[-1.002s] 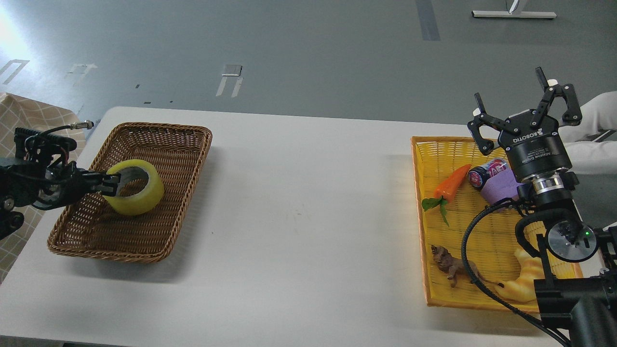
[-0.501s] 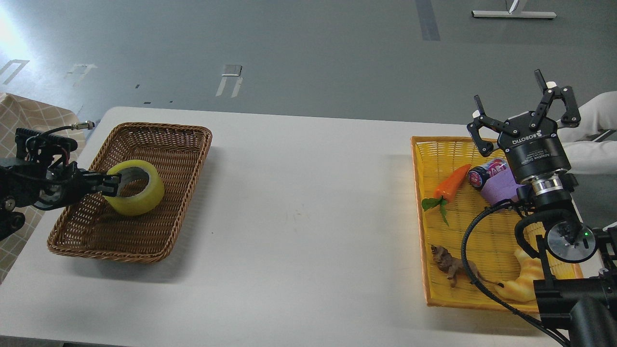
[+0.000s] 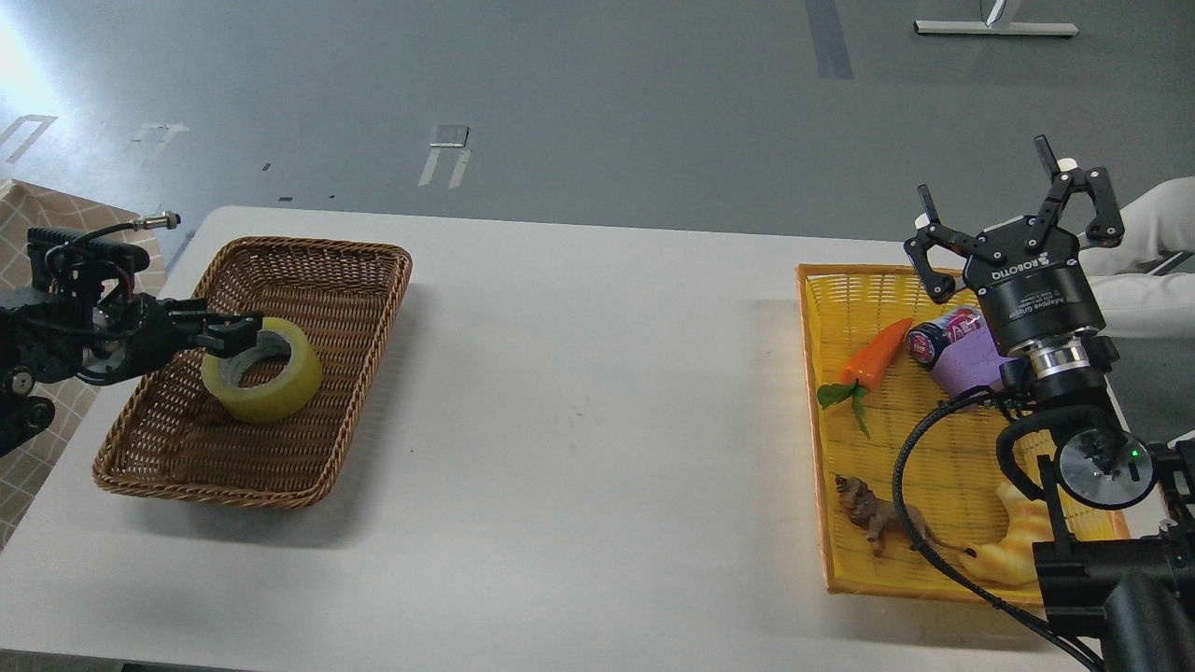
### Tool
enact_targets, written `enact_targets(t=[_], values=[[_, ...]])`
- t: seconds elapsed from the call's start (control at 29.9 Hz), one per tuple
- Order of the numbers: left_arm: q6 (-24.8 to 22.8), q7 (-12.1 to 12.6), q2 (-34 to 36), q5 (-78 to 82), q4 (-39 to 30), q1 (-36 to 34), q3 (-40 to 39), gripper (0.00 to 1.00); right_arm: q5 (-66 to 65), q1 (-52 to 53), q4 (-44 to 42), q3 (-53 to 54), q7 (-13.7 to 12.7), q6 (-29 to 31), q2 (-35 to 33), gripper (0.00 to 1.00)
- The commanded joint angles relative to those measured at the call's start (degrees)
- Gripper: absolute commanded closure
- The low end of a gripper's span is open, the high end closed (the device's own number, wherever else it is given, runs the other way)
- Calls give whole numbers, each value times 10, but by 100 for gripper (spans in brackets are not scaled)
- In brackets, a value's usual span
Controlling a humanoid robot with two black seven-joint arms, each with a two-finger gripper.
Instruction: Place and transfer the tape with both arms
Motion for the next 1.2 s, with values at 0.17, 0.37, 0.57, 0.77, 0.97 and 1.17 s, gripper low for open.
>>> enact_targets(t=[0.17,0.37,0.57,0.77,0.97,1.17], values=[[1,-14,-2,-185,-1,-109,-13,24,0,5,0,1,0,0,0,1],[1,-16,-20,-330,0,-168,-16,18,0,16,0,5,1,0,-1,1],[-2,-60,-67,-461,0,-171,-62,4,0,32,0,5,0,0,-3,1],[-5,-63,-135,-579,5,-170,-105,2,-1,54,0,4,-1,0,-6,1],[-15,-65,-220,-644,4,-168,-148,2,-2,66,-1,3,-5,0,-14,1],[-76,-67,-290,-706,4,-146,-208,2,-2,80,-13,-3,-9,0,-45,1]])
